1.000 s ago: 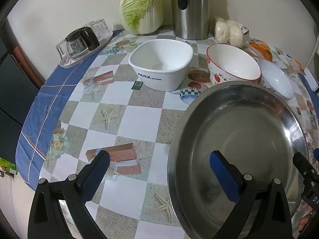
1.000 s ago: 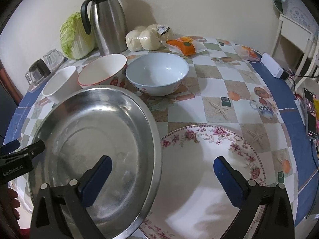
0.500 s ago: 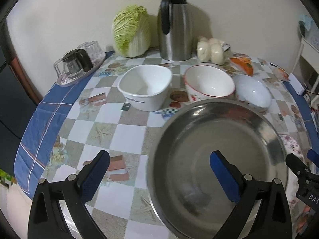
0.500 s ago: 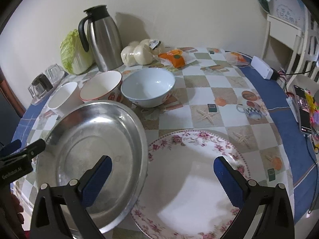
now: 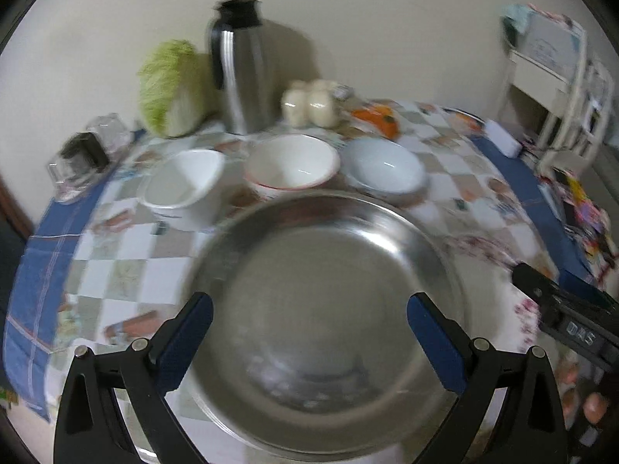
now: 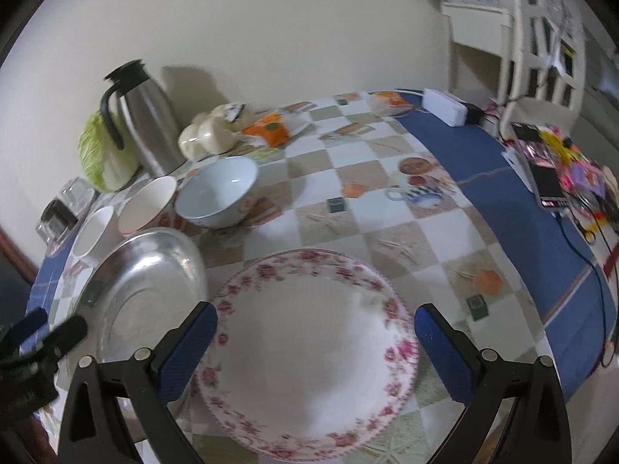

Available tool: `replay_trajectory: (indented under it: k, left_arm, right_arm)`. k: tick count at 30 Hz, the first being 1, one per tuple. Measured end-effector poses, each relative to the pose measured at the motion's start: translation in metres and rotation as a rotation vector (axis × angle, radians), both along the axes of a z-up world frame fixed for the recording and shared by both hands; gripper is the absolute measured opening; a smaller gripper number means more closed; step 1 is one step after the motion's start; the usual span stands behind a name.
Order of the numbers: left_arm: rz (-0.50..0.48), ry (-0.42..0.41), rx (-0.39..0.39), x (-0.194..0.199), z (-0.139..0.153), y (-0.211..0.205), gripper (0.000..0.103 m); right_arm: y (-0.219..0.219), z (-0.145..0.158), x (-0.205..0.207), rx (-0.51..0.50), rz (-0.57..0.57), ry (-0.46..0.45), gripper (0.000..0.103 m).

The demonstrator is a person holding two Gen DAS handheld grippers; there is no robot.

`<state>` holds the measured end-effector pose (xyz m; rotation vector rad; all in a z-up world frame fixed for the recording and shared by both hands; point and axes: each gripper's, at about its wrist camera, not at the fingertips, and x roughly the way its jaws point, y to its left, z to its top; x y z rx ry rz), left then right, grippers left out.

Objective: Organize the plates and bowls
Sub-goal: 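Move both grippers to the floral plate rim and close on it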

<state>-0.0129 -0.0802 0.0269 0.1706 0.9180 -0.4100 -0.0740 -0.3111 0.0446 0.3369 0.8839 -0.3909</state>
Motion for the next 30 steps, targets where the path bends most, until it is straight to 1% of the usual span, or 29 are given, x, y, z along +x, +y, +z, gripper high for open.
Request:
replay_trajectory:
  k: [6,7,8,10,12,13,15,16,17,18,20,23,27,29,30]
  left_arm:
    - [-0.113,0.089,-0.086,-0.008,-0.001,-0.029,0.100]
    - [-0.124,0.101,-0.097,-0.009,-0.002,-0.033,0.098]
    - [-0.135,0.115,-0.107,-0.010,-0.002,-0.038,0.094]
    - [-0.161,0.141,-0.114,-0.014,-0.004,-0.049,0.092]
    - [-0.186,0.158,-0.113,-0.020,-0.007,-0.058,0.092]
    - [-0.198,0.163,-0.108,-0.022,-0.008,-0.064,0.092]
    - [-0.214,0.165,-0.095,-0.024,-0.010,-0.074,0.091]
    - [-0.221,0.168,-0.092,-0.024,-0.012,-0.079,0.083]
    - [-0.227,0.177,-0.091,-0.023,-0.013,-0.083,0.078]
    - [-0.231,0.192,-0.093,-0.022,-0.016,-0.088,0.078]
    - [-0.231,0.212,-0.096,-0.019,-0.020,-0.092,0.075]
    - [-0.231,0.227,-0.092,-0.016,-0.024,-0.098,0.069]
    - [-0.228,0.235,-0.091,-0.010,-0.026,-0.107,0.065]
    - [-0.227,0.238,-0.091,-0.007,-0.027,-0.111,0.063]
    - [-0.228,0.239,-0.090,-0.005,-0.028,-0.113,0.063]
  right_arm:
    - [-0.023,-0.002,-0.015,0.008,-0.069,-0.012,0.103]
    - [-0.029,-0.003,-0.019,0.014,-0.084,-0.016,0.103]
    - [-0.033,-0.004,-0.021,0.020,-0.093,-0.019,0.103]
    - [-0.043,-0.006,-0.027,0.037,-0.118,-0.022,0.101]
    - [-0.053,-0.011,-0.032,0.064,-0.128,-0.016,0.089]
    - [-0.056,-0.014,-0.034,0.075,-0.131,-0.010,0.087]
    - [-0.064,-0.022,-0.036,0.104,-0.143,0.006,0.077]
    - [-0.068,-0.028,-0.037,0.129,-0.146,0.011,0.075]
    - [-0.072,-0.033,-0.037,0.152,-0.148,0.017,0.068]
    - [-0.073,-0.037,-0.037,0.166,-0.146,0.024,0.060]
    - [-0.075,-0.044,-0.034,0.194,-0.132,0.036,0.051]
    - [-0.074,-0.053,-0.030,0.222,-0.106,0.048,0.043]
    - [-0.074,-0.066,-0.022,0.237,-0.088,0.078,0.024]
    - [-0.076,-0.069,-0.021,0.252,-0.071,0.068,0.019]
    - [-0.076,-0.069,-0.020,0.253,-0.058,0.063,0.018]
